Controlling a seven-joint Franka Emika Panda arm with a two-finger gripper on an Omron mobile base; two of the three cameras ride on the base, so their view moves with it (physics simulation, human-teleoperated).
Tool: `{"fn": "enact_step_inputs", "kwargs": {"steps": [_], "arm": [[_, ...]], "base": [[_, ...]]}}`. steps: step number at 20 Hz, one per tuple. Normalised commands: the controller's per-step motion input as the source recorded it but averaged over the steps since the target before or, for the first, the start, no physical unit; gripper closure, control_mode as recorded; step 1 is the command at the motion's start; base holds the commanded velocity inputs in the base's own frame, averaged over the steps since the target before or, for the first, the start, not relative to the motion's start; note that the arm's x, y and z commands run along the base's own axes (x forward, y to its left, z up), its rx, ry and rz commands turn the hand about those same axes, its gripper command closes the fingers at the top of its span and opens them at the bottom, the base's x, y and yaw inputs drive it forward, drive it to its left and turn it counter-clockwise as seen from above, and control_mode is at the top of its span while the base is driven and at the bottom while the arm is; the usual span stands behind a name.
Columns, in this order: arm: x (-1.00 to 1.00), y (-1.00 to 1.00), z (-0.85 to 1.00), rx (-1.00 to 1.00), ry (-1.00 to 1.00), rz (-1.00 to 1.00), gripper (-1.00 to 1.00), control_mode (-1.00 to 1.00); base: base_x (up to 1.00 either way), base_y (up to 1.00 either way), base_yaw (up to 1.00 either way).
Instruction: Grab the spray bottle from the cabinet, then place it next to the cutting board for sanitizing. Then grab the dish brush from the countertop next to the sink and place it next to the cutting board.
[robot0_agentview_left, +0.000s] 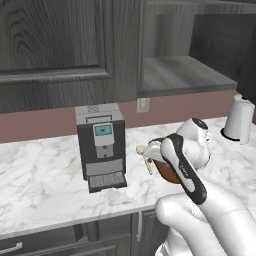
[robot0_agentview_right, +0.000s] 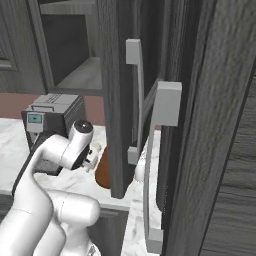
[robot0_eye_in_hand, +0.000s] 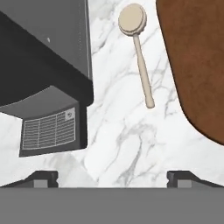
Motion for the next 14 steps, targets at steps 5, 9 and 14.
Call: {"fn": "enact_step_inputs", "kwargs": {"steps": [5,9,14], "arm": [[-0.68,0.0,0.87,-0.04,-0.12,-0.02,-1.0,-1.0],[-0.58,0.0,0.98,-0.02,-0.03,-0.03,-1.0,-1.0],[-0.55,0.0,0.99,-0.01,0.0,0.0,-1.0,-1.0]], "base": [[0.0,0.0,0.0],[0.0,0.0,0.0],[0.0,0.0,0.0]]}}
